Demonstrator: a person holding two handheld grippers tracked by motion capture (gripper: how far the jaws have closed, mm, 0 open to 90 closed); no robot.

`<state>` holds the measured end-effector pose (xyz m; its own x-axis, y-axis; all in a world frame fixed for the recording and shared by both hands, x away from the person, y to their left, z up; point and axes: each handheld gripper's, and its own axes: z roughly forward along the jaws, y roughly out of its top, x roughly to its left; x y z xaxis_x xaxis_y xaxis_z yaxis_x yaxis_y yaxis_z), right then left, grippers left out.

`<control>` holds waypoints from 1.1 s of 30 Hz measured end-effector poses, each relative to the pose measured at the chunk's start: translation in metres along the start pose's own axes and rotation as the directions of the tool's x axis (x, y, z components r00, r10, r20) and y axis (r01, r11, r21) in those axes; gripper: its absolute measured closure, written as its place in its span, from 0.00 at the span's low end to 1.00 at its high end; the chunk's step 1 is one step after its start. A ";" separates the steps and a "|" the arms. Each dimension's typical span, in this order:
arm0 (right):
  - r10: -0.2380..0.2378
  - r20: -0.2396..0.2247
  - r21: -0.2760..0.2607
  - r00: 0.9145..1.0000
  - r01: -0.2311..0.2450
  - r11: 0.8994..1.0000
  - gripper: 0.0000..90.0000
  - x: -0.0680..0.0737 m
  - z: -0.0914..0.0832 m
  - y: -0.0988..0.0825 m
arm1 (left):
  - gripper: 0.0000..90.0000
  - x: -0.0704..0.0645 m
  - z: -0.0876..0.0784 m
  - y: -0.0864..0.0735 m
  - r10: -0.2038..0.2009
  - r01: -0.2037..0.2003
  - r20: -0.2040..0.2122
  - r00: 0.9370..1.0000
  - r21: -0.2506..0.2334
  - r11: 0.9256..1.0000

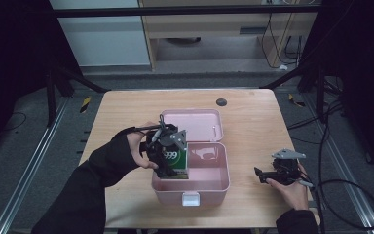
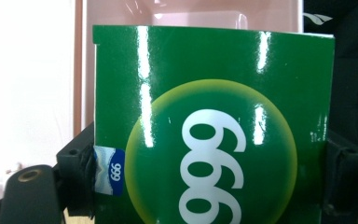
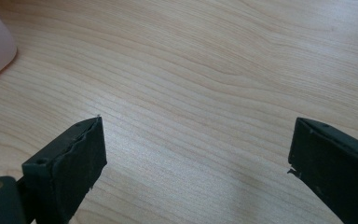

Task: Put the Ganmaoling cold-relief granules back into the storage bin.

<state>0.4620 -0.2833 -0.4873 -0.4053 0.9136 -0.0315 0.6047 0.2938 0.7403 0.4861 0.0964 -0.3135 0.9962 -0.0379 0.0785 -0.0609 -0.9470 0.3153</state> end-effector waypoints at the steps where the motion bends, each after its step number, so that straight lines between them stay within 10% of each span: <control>1: 0.000 -0.001 0.001 1.000 0.000 1.000 0.05 0.000 0.000 0.000 | 0.17 0.000 0.003 -0.001 -0.005 0.005 0.003 1.000 -0.001 1.000; 33: -0.006 -0.003 0.009 1.000 0.006 1.000 0.05 0.001 0.002 -0.001 | 0.17 0.005 0.058 -0.015 -0.038 0.034 0.047 0.998 0.074 0.997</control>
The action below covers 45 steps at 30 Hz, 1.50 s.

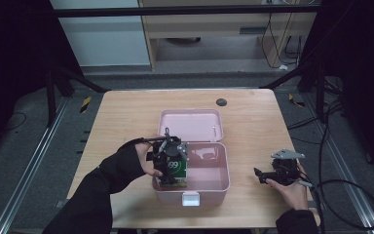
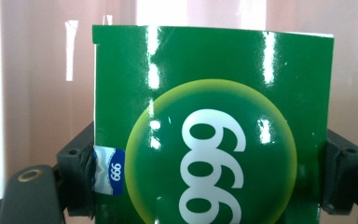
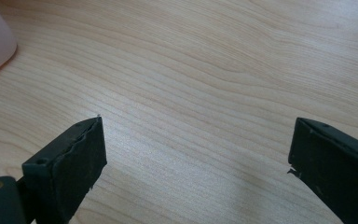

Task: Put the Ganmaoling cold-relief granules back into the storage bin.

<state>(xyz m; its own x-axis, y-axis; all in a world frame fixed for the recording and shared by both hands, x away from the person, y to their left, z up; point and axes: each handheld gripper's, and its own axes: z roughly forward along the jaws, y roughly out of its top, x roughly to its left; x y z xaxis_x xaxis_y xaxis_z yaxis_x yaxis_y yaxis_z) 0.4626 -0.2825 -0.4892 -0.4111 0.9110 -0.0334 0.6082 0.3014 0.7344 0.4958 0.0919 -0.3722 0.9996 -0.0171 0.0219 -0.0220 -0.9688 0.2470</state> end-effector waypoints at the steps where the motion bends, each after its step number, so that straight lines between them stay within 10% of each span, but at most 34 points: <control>1: 0.000 0.000 0.000 1.000 0.000 1.000 0.05 0.000 0.000 0.000 | 0.17 0.000 0.001 0.000 0.001 -0.001 0.000 1.000 0.001 1.000; 22: -0.003 -0.002 0.002 1.000 0.003 1.000 0.04 0.000 0.000 0.000 | 0.13 0.001 0.021 -0.006 -0.020 0.020 -0.001 1.000 0.033 0.999; 34: -0.003 -0.004 0.001 1.000 0.003 1.000 0.04 0.000 0.000 0.000 | 0.14 -0.008 -0.015 -0.012 -0.011 0.006 -0.064 0.998 -0.073 0.997; 45: 0.005 -0.002 -0.002 1.000 -0.005 1.000 0.04 0.000 -0.001 0.000 | 0.25 -0.026 -0.077 -0.048 -0.094 0.056 -0.167 0.981 -0.220 0.974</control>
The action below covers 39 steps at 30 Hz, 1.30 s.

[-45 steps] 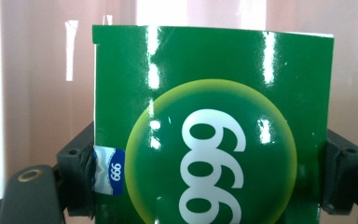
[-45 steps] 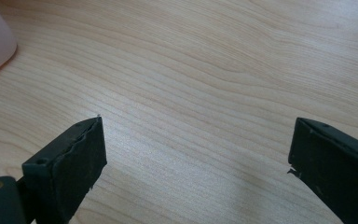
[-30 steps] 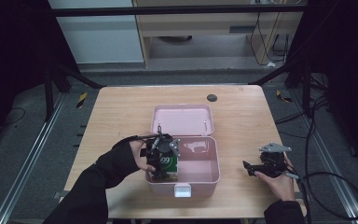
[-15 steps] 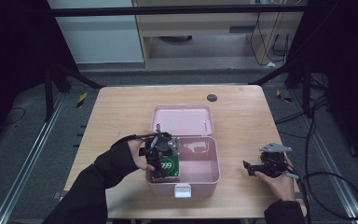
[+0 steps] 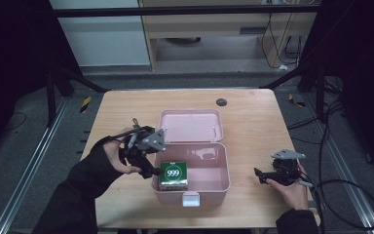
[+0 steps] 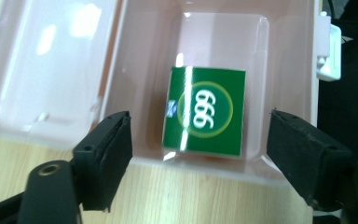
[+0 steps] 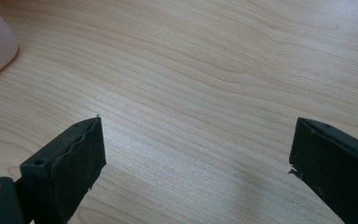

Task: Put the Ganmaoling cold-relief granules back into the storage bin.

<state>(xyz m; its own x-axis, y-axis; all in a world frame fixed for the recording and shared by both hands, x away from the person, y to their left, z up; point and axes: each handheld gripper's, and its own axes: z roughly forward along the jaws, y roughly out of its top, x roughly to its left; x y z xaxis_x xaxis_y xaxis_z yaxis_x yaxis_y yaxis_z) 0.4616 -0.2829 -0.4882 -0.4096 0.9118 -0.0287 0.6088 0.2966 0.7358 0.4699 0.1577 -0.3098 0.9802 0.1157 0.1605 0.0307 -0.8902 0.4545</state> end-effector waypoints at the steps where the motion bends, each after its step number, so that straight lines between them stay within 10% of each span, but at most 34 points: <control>1: 0.000 0.000 0.000 1.000 0.000 1.000 0.04 0.000 0.000 0.000 | 0.26 0.000 -0.003 -0.004 -0.010 0.010 -0.003 1.000 -0.004 1.000; 11: 0.004 0.001 -0.002 1.000 -0.004 1.000 0.04 0.000 0.000 0.000 | 0.32 -0.005 -0.013 -0.064 -0.151 0.148 -0.064 0.986 -0.051 0.988; 20: 0.007 -0.002 -0.004 1.000 -0.007 1.000 0.04 0.001 0.001 -0.001 | 0.31 -0.014 0.012 -0.126 -0.325 0.318 -0.080 0.942 -0.090 0.944; 26: 0.005 0.000 -0.007 1.000 -0.005 1.000 0.05 0.001 0.000 -0.001 | 0.31 -0.015 0.033 -0.161 -0.451 0.438 -0.110 0.886 -0.124 0.890; 34: 0.019 -0.003 0.000 1.000 -0.019 1.000 0.04 0.002 -0.001 -0.002 | 0.29 -0.008 0.054 -0.192 -0.589 0.571 -0.140 0.796 -0.152 0.807; 39: 0.007 0.004 0.004 1.000 -0.007 1.000 0.04 0.002 0.000 -0.004 | 0.28 -0.005 0.058 -0.208 -0.668 0.637 -0.199 0.717 -0.203 0.744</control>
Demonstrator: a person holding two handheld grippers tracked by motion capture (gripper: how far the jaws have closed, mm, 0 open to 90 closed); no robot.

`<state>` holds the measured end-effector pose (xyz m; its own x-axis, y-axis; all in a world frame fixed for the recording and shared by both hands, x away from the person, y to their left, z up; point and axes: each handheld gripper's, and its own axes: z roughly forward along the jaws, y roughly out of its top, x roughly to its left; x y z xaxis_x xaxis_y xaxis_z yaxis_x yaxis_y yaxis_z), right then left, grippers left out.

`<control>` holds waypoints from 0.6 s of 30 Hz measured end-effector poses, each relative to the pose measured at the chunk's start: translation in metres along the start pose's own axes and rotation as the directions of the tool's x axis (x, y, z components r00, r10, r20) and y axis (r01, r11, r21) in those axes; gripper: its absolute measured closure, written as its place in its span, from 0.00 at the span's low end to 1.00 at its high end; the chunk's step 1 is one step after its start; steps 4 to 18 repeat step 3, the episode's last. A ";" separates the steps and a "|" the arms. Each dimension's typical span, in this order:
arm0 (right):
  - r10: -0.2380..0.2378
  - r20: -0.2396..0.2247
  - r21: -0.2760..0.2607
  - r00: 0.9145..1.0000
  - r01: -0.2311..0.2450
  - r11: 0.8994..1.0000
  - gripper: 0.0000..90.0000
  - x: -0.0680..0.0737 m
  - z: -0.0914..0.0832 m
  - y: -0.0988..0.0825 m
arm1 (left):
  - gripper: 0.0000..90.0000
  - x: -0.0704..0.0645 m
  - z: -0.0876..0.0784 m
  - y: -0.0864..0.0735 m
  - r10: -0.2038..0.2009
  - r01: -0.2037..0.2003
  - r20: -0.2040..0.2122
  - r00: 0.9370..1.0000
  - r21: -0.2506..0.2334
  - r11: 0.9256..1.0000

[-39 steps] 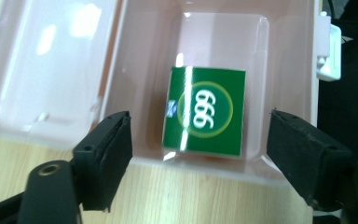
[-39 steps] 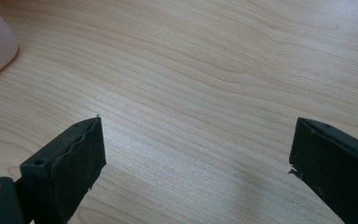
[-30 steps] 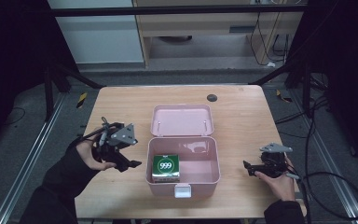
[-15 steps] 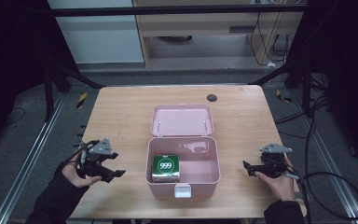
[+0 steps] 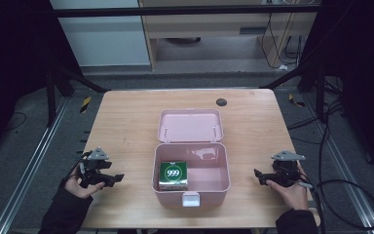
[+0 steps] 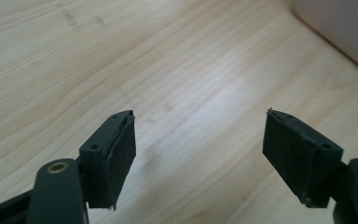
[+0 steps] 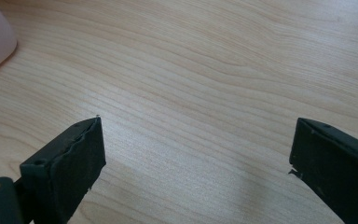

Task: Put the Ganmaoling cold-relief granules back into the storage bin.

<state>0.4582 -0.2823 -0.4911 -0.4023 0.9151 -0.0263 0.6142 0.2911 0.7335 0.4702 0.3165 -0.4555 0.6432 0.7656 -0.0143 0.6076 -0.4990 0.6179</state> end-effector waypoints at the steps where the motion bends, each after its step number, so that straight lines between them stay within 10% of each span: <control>1: -0.001 0.000 0.000 1.000 0.001 1.000 0.04 0.000 0.000 0.000 | 0.27 0.003 0.000 -0.002 -0.017 0.017 -0.023 1.000 -0.008 1.000; 3: -0.006 0.002 0.002 1.000 0.006 1.000 0.04 0.001 0.001 0.000 | 0.26 0.007 0.002 -0.006 -0.056 0.055 -0.071 0.996 -0.023 0.998; 18: -0.006 0.002 0.002 1.000 0.006 1.000 0.04 0.001 0.001 0.000 | 0.26 0.007 0.002 -0.006 -0.056 0.055 -0.071 0.996 -0.023 0.998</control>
